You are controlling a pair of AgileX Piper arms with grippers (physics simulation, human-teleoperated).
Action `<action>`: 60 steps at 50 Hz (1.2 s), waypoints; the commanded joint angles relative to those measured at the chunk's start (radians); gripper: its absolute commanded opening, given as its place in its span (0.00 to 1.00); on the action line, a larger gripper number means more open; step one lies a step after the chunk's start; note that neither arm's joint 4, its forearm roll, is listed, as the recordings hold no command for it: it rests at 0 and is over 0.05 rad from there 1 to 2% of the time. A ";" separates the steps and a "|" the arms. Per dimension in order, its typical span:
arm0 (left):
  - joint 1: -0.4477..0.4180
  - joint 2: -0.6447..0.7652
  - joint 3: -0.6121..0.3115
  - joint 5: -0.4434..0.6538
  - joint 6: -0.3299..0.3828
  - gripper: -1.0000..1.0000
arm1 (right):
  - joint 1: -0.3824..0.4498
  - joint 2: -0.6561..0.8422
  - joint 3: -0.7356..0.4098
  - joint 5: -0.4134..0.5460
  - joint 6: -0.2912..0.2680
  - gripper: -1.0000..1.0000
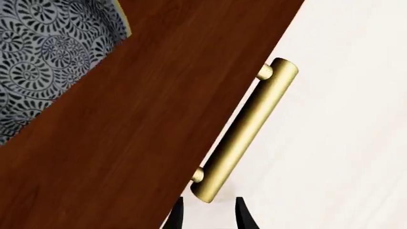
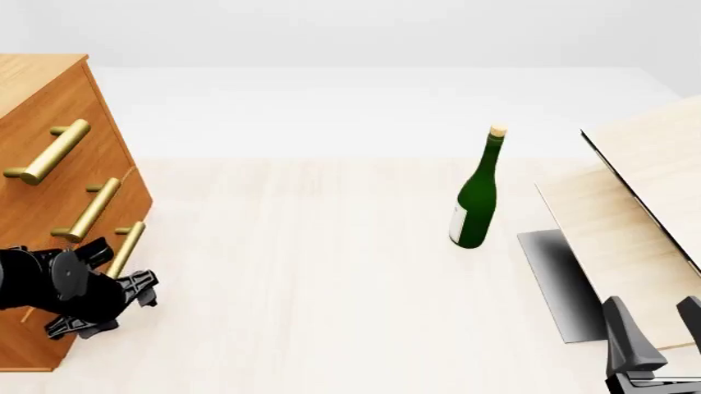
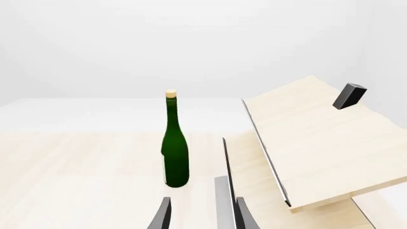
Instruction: Put the bowl in the bottom drawer of the cabinet and close it.
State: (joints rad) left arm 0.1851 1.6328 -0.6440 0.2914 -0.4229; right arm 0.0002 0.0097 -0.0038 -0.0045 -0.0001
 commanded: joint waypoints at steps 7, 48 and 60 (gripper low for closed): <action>0.289 -0.022 0.004 -0.115 0.094 1.00 | 0.000 0.000 0.000 0.000 0.000 1.00; 0.037 -0.090 0.071 -0.127 0.052 1.00 | 0.000 0.000 0.000 0.000 0.000 1.00; -0.057 -0.127 0.103 -0.120 0.035 1.00 | 0.000 0.000 0.000 0.000 0.000 1.00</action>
State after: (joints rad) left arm 0.1251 1.4629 -0.5748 0.2537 -0.3199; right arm 0.0002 0.0097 -0.0038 -0.0045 -0.0001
